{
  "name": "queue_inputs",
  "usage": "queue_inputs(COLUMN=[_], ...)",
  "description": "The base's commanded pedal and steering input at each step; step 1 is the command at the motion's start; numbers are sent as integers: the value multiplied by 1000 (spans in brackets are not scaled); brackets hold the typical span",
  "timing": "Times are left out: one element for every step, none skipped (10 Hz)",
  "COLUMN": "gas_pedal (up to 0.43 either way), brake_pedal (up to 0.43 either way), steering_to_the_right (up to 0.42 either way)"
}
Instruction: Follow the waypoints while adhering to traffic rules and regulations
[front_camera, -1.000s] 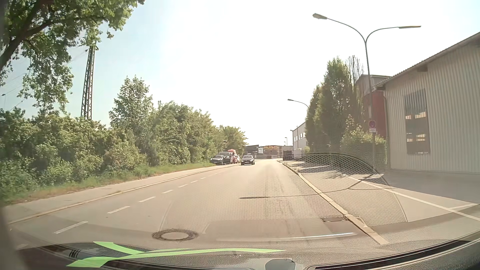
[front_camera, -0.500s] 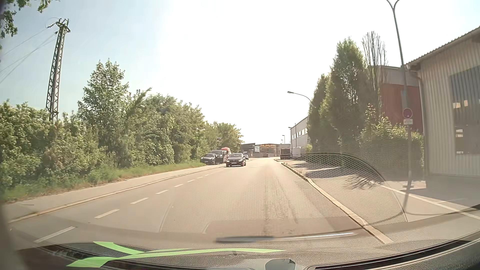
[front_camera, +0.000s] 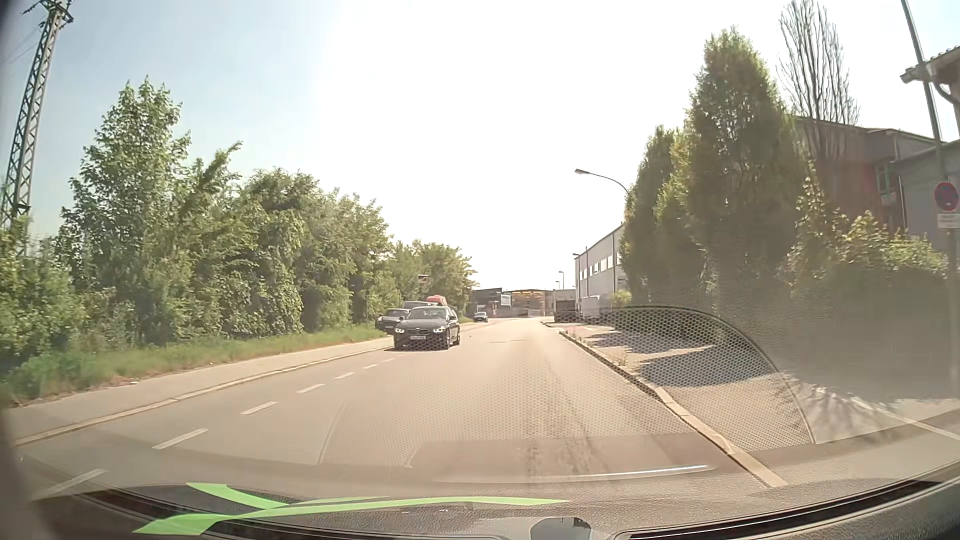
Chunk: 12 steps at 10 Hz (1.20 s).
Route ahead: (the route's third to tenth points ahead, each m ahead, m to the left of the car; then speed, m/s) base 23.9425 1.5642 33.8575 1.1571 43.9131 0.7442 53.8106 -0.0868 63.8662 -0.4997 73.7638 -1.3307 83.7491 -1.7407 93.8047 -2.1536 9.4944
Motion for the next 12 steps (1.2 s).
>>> queue_inputs(gas_pedal=[157, 157, 157, 157, 157, 157, 157, 157, 157, 157, 157, 157], brake_pedal=[0, 0, 0, 0, 0, 0, 0, 0, 0, 0, 0, 0], steering_to_the_right=[11, 11, 11, 9, 7, 6, 5, 5, 5, 5, 4, 5])
